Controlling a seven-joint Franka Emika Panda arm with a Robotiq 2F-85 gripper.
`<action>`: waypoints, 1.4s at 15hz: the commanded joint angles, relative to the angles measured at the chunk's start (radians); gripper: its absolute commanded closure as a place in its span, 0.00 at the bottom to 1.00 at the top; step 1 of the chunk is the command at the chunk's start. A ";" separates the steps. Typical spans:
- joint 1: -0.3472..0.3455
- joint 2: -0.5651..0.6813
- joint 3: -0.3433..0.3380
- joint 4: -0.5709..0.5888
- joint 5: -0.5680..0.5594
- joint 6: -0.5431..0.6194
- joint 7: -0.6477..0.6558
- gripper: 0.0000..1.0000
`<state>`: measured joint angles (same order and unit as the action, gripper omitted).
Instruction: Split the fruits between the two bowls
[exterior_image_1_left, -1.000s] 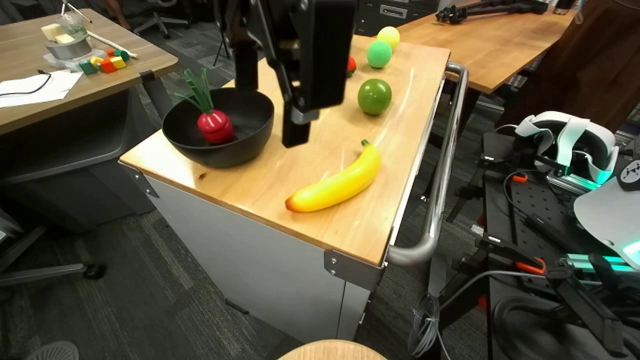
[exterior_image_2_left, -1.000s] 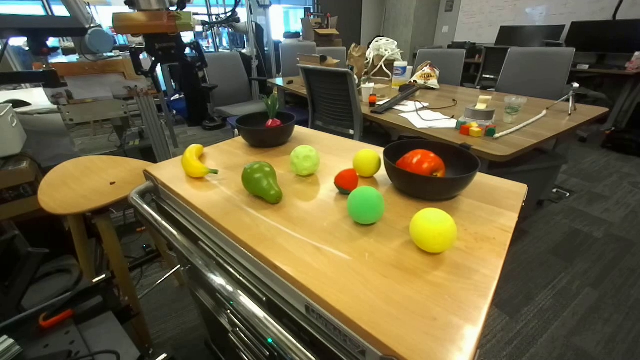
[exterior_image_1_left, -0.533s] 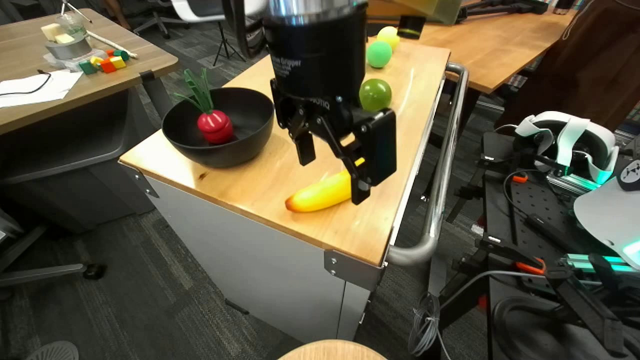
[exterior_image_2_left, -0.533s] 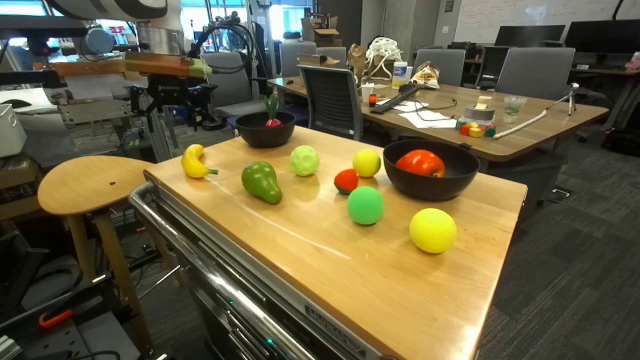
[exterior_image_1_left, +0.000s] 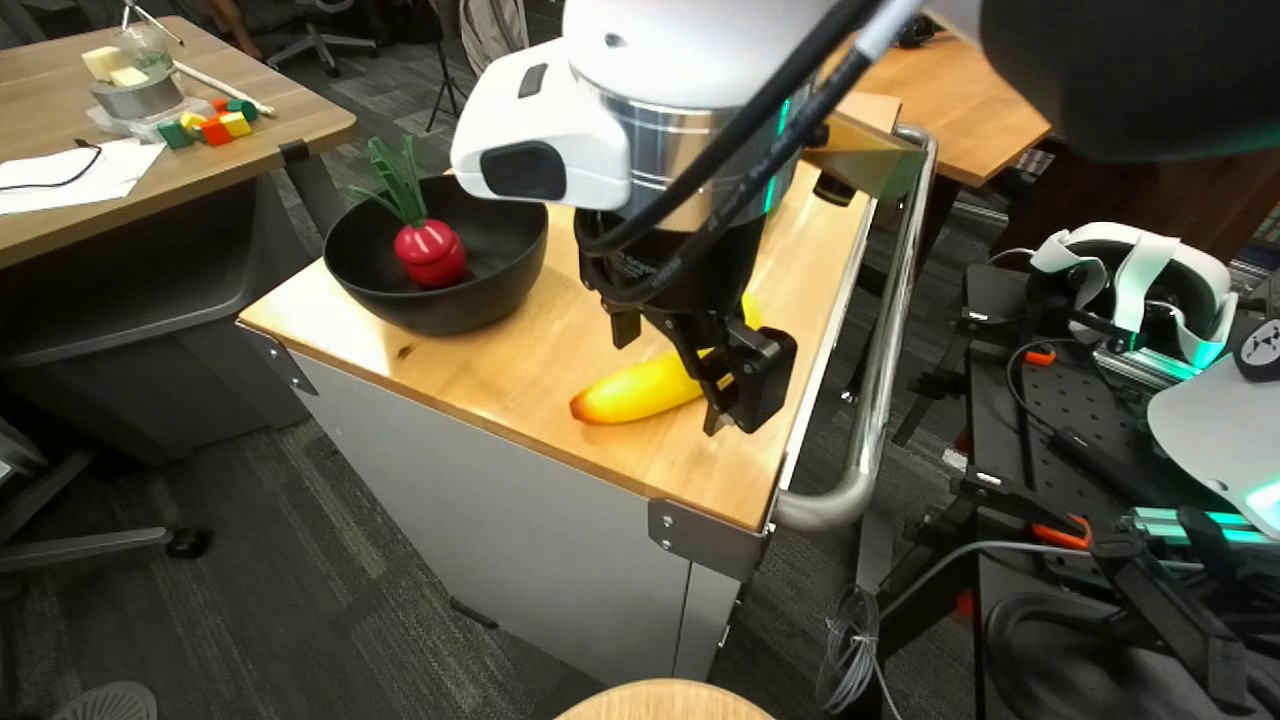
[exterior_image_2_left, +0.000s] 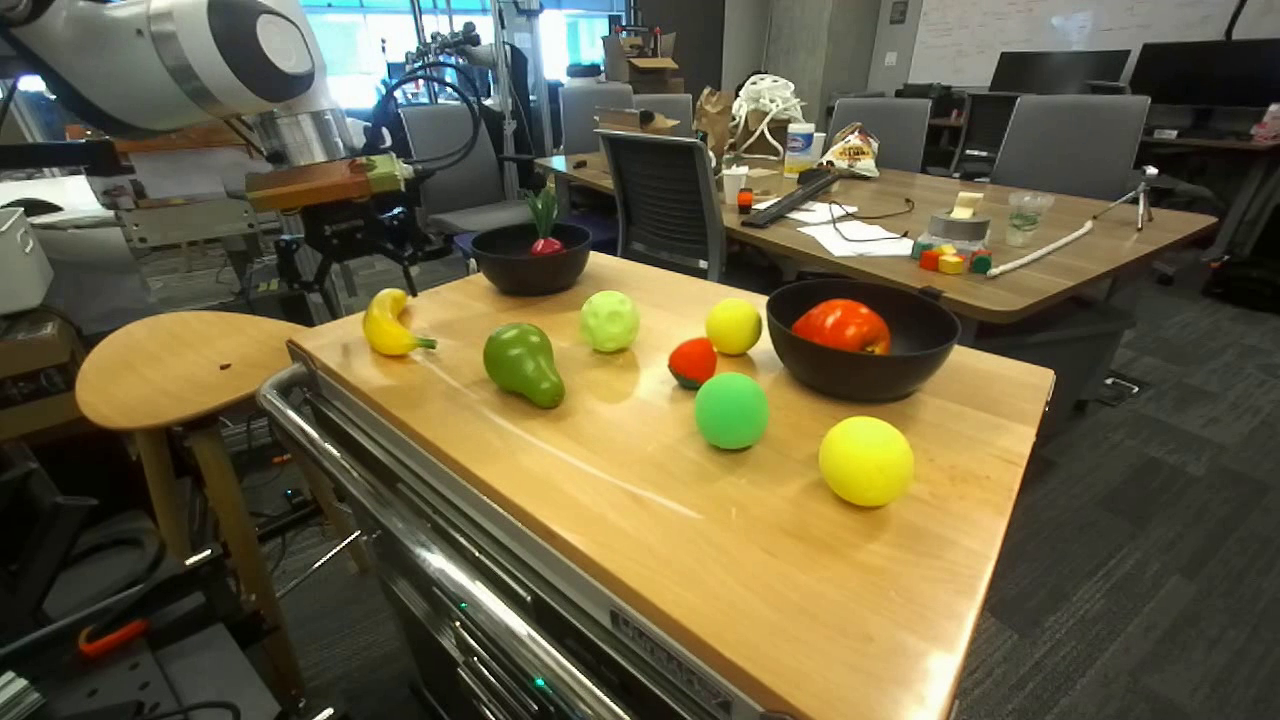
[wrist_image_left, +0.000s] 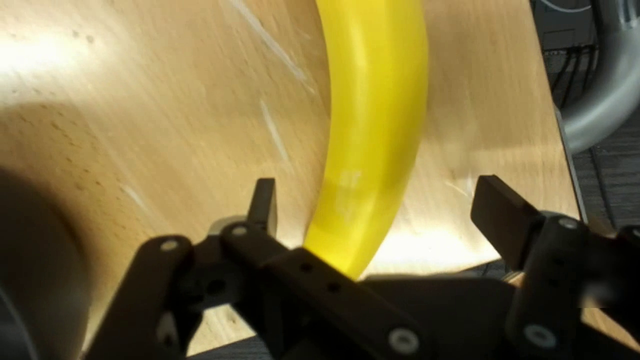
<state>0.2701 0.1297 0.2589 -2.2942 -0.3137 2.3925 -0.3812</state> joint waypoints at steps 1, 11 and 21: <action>0.013 0.001 -0.001 -0.015 -0.078 0.020 0.093 0.34; -0.003 -0.069 -0.002 -0.014 -0.038 0.069 0.165 0.85; -0.034 -0.116 -0.019 0.158 -0.091 0.297 0.395 0.85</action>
<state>0.2599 -0.0258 0.2479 -2.1760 -0.2917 2.5754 -0.1149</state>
